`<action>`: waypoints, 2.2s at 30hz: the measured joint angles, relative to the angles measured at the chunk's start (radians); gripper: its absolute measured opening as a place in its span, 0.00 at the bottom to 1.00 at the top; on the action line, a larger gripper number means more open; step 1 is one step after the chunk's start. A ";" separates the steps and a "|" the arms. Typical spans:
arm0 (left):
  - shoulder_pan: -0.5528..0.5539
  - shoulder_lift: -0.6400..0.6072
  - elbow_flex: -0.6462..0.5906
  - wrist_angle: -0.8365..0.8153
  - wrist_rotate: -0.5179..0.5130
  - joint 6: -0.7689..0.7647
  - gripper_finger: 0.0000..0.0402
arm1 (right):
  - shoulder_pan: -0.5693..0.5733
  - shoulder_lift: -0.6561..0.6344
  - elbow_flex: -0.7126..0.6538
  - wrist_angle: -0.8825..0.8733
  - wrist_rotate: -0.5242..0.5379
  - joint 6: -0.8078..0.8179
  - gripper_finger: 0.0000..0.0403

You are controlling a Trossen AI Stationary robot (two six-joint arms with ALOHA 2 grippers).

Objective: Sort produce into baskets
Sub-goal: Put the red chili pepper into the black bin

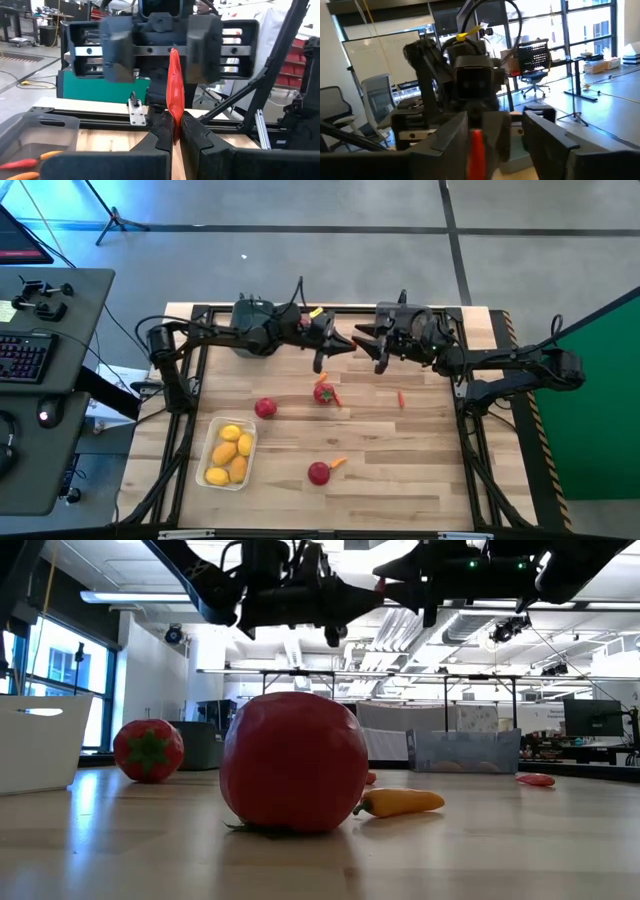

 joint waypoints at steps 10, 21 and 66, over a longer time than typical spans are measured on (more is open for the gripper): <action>0.007 0.008 0.010 0.011 -0.009 -0.007 0.00 | 0.000 0.000 0.000 0.002 -0.009 0.016 0.10; 0.010 0.007 0.010 -0.007 -0.092 0.062 0.11 | -0.026 0.000 0.008 0.001 0.012 -0.020 0.01; 0.039 -0.006 -0.168 0.064 -0.240 0.079 0.33 | -0.618 0.224 0.065 -0.711 0.277 0.008 0.16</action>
